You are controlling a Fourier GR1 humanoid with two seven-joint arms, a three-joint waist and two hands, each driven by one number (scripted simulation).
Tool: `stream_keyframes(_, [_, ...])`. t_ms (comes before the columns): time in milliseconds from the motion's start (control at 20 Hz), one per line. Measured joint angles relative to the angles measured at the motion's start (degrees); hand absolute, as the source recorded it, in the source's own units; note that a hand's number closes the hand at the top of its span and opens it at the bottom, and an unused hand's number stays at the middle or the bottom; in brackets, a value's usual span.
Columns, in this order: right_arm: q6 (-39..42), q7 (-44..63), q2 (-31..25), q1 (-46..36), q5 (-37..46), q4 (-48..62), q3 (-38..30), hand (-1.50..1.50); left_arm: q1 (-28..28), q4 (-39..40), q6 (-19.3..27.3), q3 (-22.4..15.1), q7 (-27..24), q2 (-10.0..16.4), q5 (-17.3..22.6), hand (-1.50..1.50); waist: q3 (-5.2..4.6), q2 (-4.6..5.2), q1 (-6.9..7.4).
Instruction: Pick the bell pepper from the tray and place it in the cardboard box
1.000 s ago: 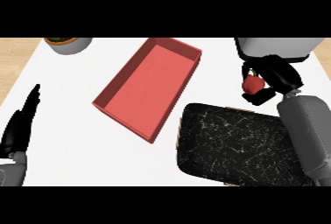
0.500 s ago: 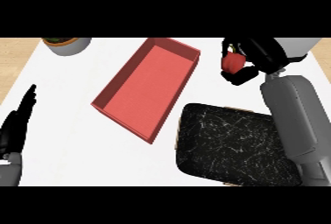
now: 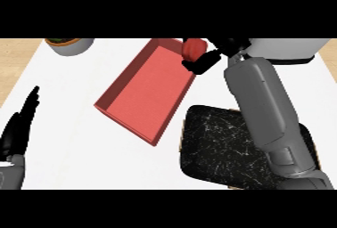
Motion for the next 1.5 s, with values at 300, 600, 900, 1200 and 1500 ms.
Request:
stream_keyframes(300, [-2.19,5.39,2.88,-7.88,-4.37,9.86,-0.62,1.50,0.28,-1.42,-0.28,-0.39,0.34,-0.69,-0.32,0.00,-0.01,0.22,0.86])
stream_keyframes(600, [-8.32,6.44,3.58,-15.09,-10.30,22.78,1.82,1.50,-1.61,-1.62,-0.74,-1.45,1.41,-1.26,-1.10,0.00,-0.02,0.68,2.57])
stream_keyframes(900, [-14.65,7.12,3.75,-19.56,-12.71,32.81,5.01,1.50,-3.37,-1.34,-1.13,-2.25,1.21,-1.53,-1.72,0.00,-0.08,1.36,4.63])
stream_keyframes(1200, [-17.64,10.38,3.78,-20.89,-16.40,39.47,5.50,-1.50,-5.26,-0.28,-1.14,-3.46,0.85,-2.54,-2.51,0.00,-0.10,1.97,6.51])
stream_keyframes(1500, [-17.63,8.89,3.79,-20.58,-20.23,42.87,4.59,-1.50,-6.30,-0.42,-1.25,-3.87,1.35,-2.94,-2.74,0.00,-0.06,2.25,7.40])
